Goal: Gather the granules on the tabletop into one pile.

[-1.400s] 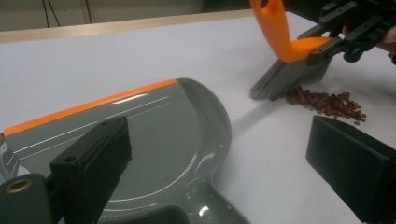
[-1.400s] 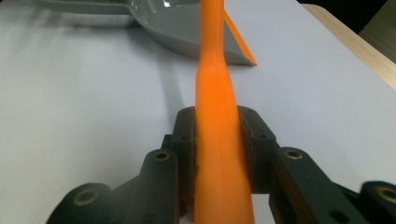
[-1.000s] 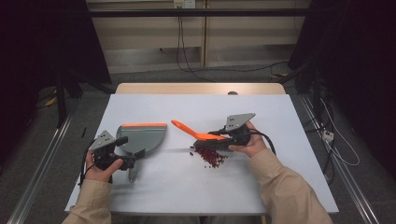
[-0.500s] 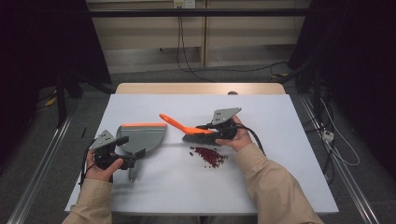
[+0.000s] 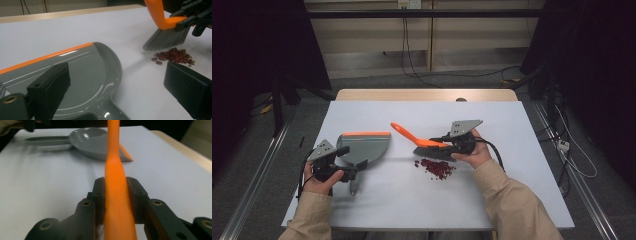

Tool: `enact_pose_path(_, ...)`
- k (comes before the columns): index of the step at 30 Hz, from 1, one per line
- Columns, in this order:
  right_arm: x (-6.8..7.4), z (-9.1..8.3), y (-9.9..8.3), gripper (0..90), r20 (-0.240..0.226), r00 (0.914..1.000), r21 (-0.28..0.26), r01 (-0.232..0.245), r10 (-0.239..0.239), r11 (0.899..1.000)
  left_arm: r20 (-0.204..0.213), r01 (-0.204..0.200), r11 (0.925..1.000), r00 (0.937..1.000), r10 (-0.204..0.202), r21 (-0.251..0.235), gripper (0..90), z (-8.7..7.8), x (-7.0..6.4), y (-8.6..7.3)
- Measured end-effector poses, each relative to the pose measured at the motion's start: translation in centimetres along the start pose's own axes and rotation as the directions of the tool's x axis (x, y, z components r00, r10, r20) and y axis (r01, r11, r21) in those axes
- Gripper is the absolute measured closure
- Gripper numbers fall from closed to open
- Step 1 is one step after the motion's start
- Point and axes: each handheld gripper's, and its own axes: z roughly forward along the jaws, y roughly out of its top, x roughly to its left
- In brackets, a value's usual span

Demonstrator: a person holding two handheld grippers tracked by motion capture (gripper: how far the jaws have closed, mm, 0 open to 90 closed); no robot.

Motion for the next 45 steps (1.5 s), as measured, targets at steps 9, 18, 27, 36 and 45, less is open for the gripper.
enact_pose_path(9, -1.2, -3.0, -0.4, 70.7, 0.177, 0.9799, 0.011, -0.096, 0.093, 0.995, 0.000, -0.003, 1.0000, 1.0000, 0.003, 0.006, 6.8, -0.2, -0.2, -0.1)
enact_pose_path(18, -1.1, -4.0, -1.5, 70.3, 0.305, 0.9357, 0.082, -0.211, 0.177, 0.974, 0.000, -0.006, 0.9999, 1.0000, 0.006, 0.011, 6.8, -0.7, -0.4, -0.4)
enact_pose_path(27, -0.6, -4.0, 0.6, 66.4, 0.373, 0.8941, 0.148, -0.321, 0.248, 0.936, -0.003, -0.005, 0.9999, 1.0000, 0.005, 0.015, 6.8, -0.8, -0.4, -0.2)
enact_pose_path(36, -0.4, -3.4, 1.1, 68.9, 0.441, 0.8645, 0.276, -0.387, 0.241, 0.880, 0.008, -0.004, 0.9998, 1.0000, 0.004, 0.021, 6.8, -0.6, -0.6, -0.2)
enact_pose_path(45, 0.2, -3.2, 1.3, 71.1, 0.518, 0.8142, 0.276, -0.449, 0.263, 0.850, 0.010, -0.003, 0.9998, 0.9999, 0.003, 0.019, 6.8, -0.4, -0.7, -0.1)
